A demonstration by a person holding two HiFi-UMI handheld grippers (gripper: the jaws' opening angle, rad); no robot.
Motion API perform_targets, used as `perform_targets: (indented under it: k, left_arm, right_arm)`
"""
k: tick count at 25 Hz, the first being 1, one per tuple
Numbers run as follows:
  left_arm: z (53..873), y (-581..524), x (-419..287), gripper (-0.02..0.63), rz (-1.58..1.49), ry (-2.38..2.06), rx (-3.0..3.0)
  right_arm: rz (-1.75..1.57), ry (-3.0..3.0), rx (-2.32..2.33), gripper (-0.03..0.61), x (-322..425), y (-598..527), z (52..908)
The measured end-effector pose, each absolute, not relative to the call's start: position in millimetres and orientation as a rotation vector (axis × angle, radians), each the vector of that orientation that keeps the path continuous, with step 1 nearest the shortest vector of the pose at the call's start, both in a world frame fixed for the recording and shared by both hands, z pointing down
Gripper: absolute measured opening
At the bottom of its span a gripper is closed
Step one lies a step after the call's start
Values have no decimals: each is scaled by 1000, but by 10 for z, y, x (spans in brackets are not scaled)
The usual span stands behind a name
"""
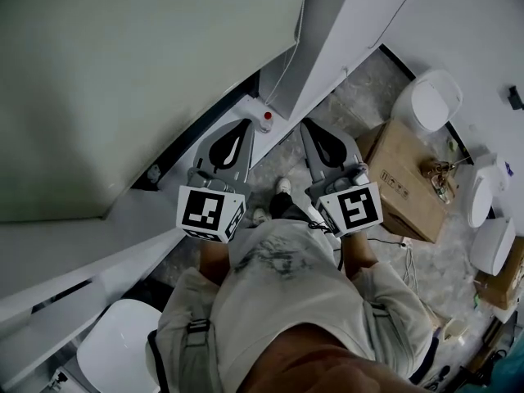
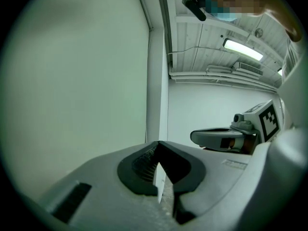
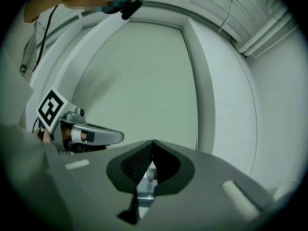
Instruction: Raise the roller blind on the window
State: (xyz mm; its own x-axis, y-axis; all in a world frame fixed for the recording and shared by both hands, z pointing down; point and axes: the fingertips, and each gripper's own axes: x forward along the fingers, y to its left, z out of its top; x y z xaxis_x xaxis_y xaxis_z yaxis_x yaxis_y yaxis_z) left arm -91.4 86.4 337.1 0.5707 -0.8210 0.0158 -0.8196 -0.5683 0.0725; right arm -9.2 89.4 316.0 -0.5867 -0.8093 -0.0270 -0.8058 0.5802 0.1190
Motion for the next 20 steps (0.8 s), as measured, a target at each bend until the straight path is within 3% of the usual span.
perform_targets:
  k: [20]
  left_arm:
    - [3441, -271, -617, 6, 50, -1566, 2612]
  right_arm:
    - [-139, -2835, 1322, 11, 349, -259, 3221]
